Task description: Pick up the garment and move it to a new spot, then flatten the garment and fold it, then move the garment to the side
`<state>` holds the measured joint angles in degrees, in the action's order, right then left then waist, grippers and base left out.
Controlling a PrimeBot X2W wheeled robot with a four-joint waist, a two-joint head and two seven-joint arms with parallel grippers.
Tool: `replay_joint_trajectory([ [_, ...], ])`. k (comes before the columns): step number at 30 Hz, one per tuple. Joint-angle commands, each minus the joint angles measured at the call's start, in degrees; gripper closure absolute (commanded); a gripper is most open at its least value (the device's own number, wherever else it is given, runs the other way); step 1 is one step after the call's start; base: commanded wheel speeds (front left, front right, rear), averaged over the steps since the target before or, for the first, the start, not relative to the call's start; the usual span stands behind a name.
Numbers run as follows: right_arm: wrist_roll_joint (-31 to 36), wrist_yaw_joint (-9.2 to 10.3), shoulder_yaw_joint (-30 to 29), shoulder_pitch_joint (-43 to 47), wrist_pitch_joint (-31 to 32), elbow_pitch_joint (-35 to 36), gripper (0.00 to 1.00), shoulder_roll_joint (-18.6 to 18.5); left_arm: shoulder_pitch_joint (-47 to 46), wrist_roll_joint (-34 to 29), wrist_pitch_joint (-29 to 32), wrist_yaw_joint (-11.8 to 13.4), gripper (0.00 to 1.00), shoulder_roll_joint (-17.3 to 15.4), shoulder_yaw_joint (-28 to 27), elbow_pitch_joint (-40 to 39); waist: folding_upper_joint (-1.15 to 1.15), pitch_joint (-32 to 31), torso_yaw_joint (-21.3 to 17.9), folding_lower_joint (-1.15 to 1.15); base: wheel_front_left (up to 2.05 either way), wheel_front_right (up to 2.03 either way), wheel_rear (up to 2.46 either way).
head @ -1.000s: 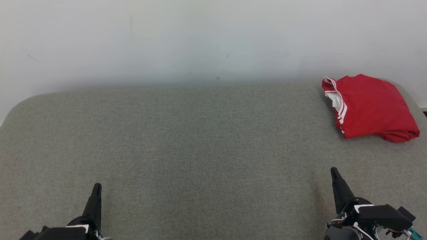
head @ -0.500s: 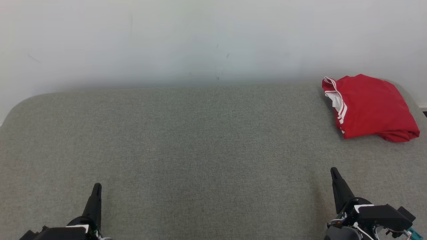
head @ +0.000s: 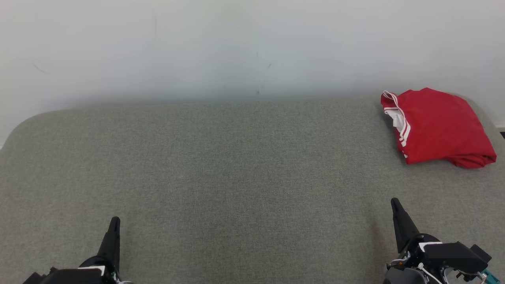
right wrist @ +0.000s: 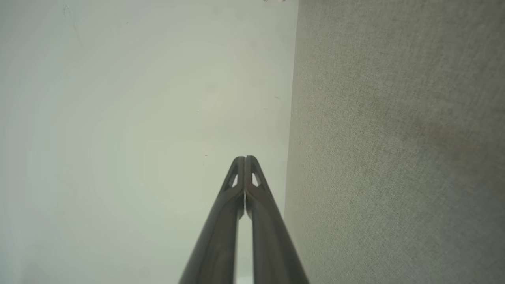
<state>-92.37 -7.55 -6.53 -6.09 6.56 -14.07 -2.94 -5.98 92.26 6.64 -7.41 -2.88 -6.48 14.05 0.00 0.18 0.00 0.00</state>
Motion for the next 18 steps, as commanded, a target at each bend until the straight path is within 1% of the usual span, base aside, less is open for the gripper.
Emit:
replay_joint_trajectory([
  [1, -0.1, 0.12, 0.0, -0.3, 0.2, 0.1, 1.00, 0.1, -0.6, 0.3, 0.0, -0.2, 1.00, 0.1, -0.2, 0.0, 0.00, 0.0, 0.0, 0.00, 0.00, 0.00, 0.00],
  [18, -0.1, 0.12, 0.0, -0.3, 0.2, 0.1, 1.00, 0.1, -0.6, 0.3, 0.0, -0.2, 1.00, 0.1, -0.2, 0.0, 0.00, 0.0, 0.0, 0.00, 0.00, 0.00, 0.00],
])
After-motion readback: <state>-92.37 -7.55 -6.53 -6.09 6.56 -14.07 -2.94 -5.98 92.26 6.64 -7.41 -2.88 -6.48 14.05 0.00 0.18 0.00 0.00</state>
